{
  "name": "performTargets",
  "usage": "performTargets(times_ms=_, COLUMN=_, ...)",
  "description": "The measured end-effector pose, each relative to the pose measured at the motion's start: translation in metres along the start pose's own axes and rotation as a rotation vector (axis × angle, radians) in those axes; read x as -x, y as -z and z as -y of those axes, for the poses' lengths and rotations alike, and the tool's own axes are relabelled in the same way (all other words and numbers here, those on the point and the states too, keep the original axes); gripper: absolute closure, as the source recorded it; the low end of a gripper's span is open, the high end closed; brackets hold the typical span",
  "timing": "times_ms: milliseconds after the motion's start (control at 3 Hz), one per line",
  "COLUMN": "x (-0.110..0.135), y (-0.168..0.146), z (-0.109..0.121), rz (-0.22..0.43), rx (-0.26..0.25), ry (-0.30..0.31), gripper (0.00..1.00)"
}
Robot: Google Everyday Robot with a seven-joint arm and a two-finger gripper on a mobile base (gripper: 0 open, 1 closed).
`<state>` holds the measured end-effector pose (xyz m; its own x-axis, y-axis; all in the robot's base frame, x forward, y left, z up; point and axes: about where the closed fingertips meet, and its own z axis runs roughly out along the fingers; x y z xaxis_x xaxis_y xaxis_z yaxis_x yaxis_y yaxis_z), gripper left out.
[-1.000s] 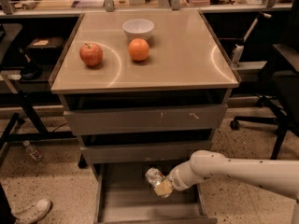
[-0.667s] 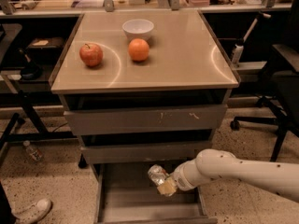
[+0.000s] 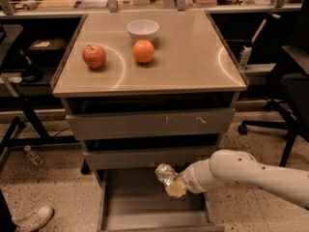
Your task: Pick 7up can from bottom drawer and place on counter
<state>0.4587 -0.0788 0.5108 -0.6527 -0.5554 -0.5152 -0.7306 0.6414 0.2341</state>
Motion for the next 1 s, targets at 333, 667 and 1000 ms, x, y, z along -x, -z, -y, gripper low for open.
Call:
performTargets(times_ms=333, x=0.015, y=0.043, z=0.004, rz=0.025, rx=-0.026, ry=0.0, gripper=1.0)
performTargets(times_ms=667, x=0.027, y=0.096, z=0.009, rz=0.068, rx=-0.076, ry=-0.009, gripper=1.0)
performTargets(times_ms=1000, x=0.046, y=0.142, z=0.01, rz=0.101, rx=-0.137, ry=-0.004, gripper=1.0)
